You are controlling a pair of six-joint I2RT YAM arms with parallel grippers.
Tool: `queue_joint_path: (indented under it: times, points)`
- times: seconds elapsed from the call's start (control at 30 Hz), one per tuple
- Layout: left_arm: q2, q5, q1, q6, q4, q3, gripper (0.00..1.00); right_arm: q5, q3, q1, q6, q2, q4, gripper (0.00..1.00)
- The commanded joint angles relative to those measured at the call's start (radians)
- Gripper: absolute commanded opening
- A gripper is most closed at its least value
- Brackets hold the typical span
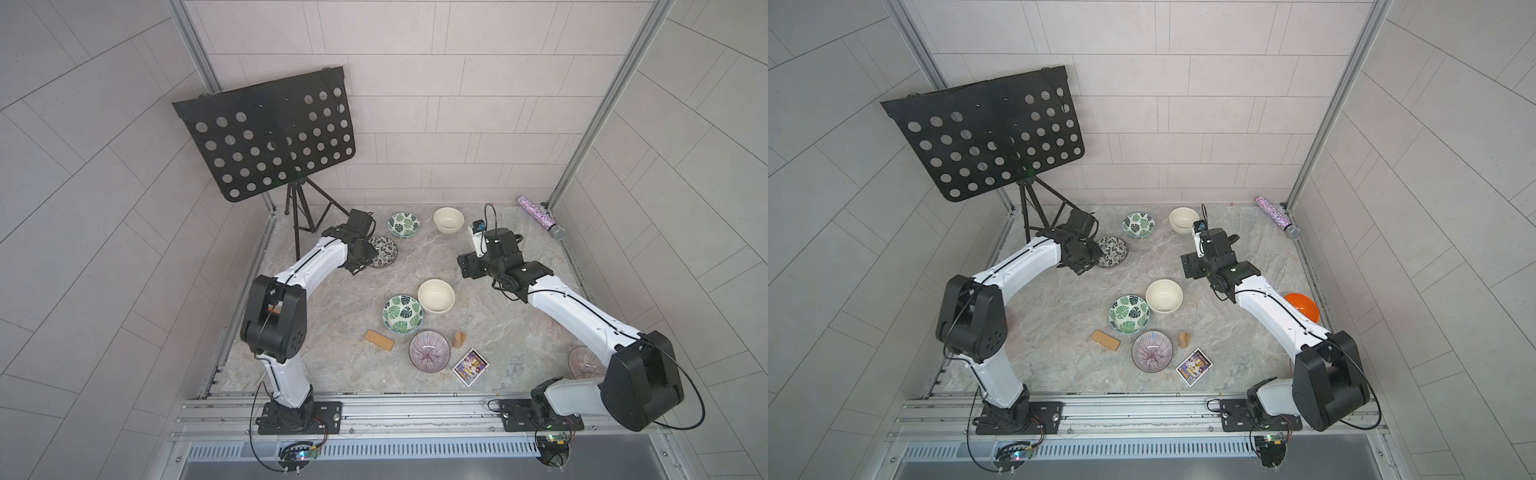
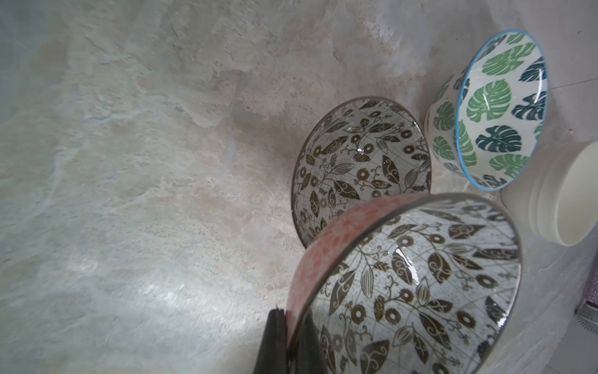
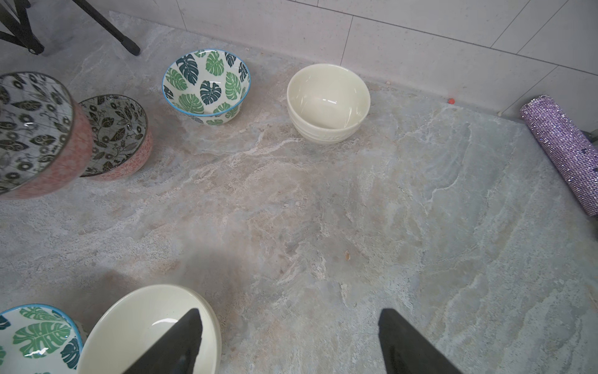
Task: Stack the bowls
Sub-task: Place the bowl in the bowl.
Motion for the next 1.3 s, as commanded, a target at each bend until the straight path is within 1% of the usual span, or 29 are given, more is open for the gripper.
queue_joint_path:
  times: [0.0, 0.2, 0.4, 0.6, 0.8, 0.87, 0.97, 1.07, 1.2, 1.27]
  points:
    - [0.012, 0.026, 0.010, 0.013, 0.062, 0.062, 0.00, 0.011, 0.018, -0.005, 0.011, 0.010, -0.012, 0.88]
    - [0.058, 0.069, 0.048, -0.013, 0.110, 0.055, 0.00, 0.009, 0.014, -0.005, 0.012, 0.023, -0.007, 0.88]
    - [0.099, 0.067, 0.070, -0.014, 0.096, 0.073, 0.00, 0.006, 0.017, -0.005, 0.013, 0.037, -0.004, 0.89]
    - [0.156, 0.114, 0.085, 0.014, 0.102, 0.102, 0.00, 0.009, 0.017, -0.004, 0.013, 0.042, -0.003, 0.89]
    - [0.180, 0.119, 0.085, 0.047, 0.086, 0.137, 0.00, 0.009, 0.019, -0.005, 0.014, 0.052, -0.004, 0.90]
    - [0.184, 0.120, 0.086, 0.052, 0.074, 0.146, 0.04, 0.006, 0.023, -0.004, 0.017, 0.057, -0.005, 0.90]
    - [0.195, 0.121, 0.085, 0.065, 0.040, 0.171, 0.15, 0.001, 0.028, -0.005, 0.023, 0.065, -0.007, 0.90]
    - [0.213, 0.114, 0.086, 0.080, -0.007, 0.202, 0.16, -0.003, 0.033, -0.004, 0.024, 0.071, -0.012, 0.90]
    - [0.215, 0.108, 0.088, 0.086, -0.027, 0.201, 0.17, -0.002, 0.033, -0.005, 0.026, 0.070, -0.015, 0.90]
    - [0.210, 0.108, 0.090, 0.089, -0.029, 0.196, 0.20, -0.003, 0.033, -0.004, 0.027, 0.069, -0.015, 0.90]
